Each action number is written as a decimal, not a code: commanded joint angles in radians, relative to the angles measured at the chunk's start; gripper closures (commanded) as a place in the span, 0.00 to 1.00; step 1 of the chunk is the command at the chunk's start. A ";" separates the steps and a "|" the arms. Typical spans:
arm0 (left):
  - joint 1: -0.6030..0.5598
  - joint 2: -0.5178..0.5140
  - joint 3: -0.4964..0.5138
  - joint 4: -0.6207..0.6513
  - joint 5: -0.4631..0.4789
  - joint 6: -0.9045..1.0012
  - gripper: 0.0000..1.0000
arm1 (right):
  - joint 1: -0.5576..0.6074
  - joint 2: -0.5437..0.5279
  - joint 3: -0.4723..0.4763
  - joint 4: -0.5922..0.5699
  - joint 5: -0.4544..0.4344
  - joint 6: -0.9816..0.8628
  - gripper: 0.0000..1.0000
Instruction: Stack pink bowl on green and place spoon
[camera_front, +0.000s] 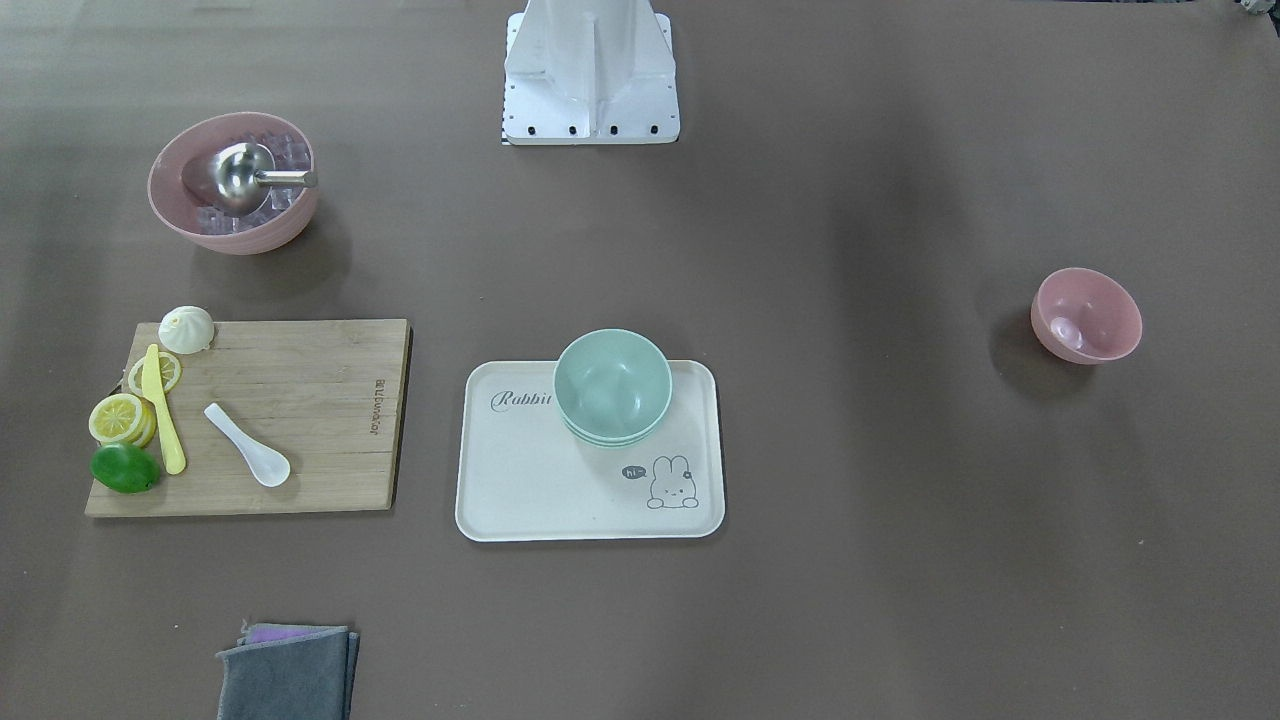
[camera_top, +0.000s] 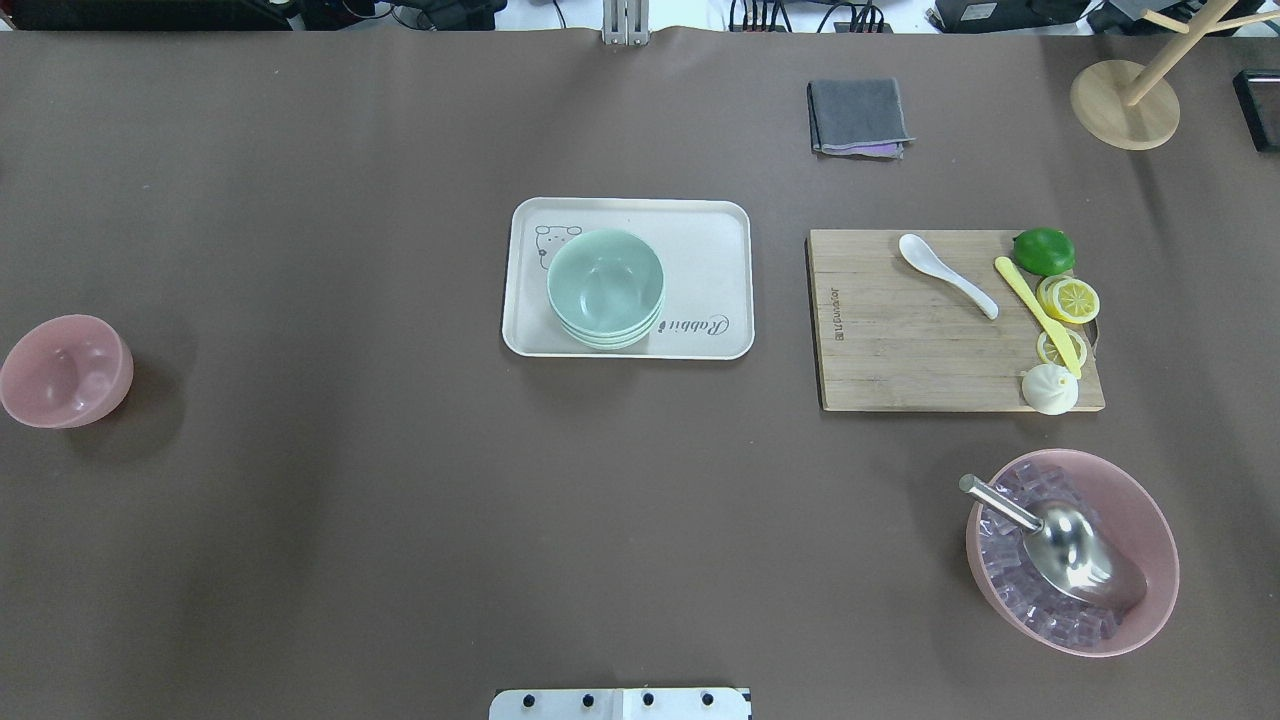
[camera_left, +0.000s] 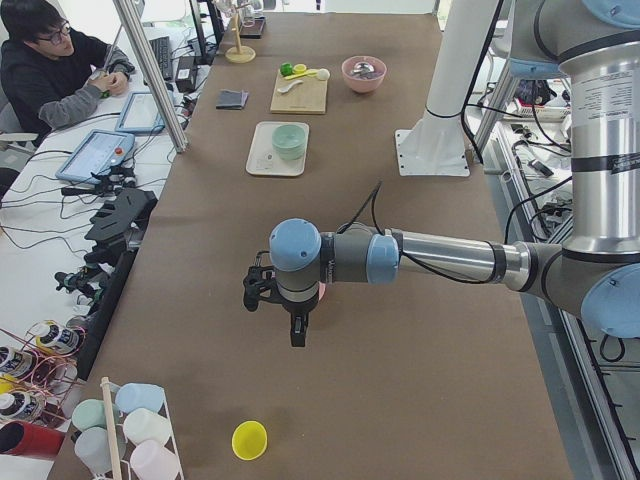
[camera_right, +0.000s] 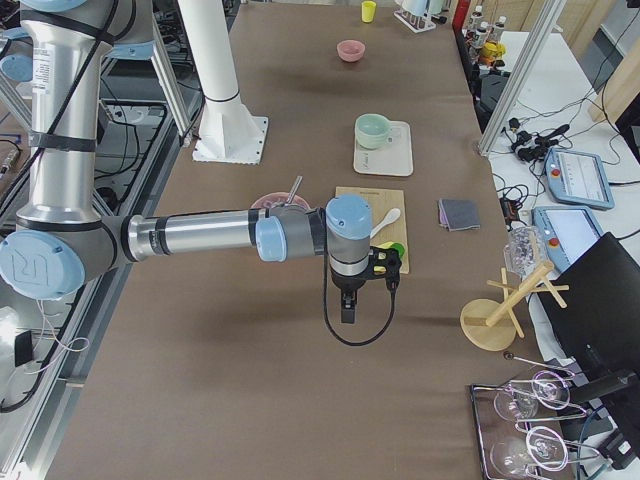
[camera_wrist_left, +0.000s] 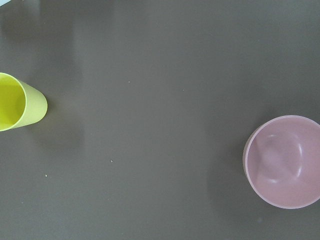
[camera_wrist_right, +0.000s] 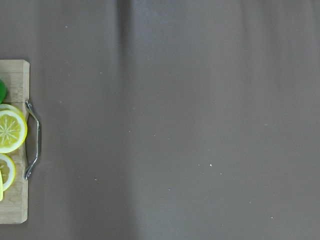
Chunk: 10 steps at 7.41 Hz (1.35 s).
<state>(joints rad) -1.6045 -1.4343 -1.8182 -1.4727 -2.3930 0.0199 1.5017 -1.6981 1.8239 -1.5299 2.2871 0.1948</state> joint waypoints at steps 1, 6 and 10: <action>-0.002 0.000 -0.010 -0.003 0.005 0.002 0.01 | 0.000 0.000 -0.002 0.001 0.000 0.000 0.00; -0.011 -0.009 -0.059 -0.018 0.006 0.003 0.01 | 0.000 0.008 0.023 0.026 0.000 0.001 0.00; -0.018 -0.086 -0.052 -0.024 -0.005 -0.009 0.01 | -0.005 0.035 0.029 0.108 0.041 0.020 0.00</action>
<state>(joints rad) -1.6222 -1.5024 -1.8762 -1.4946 -2.3942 0.0163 1.4990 -1.6742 1.8577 -1.4489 2.3028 0.2116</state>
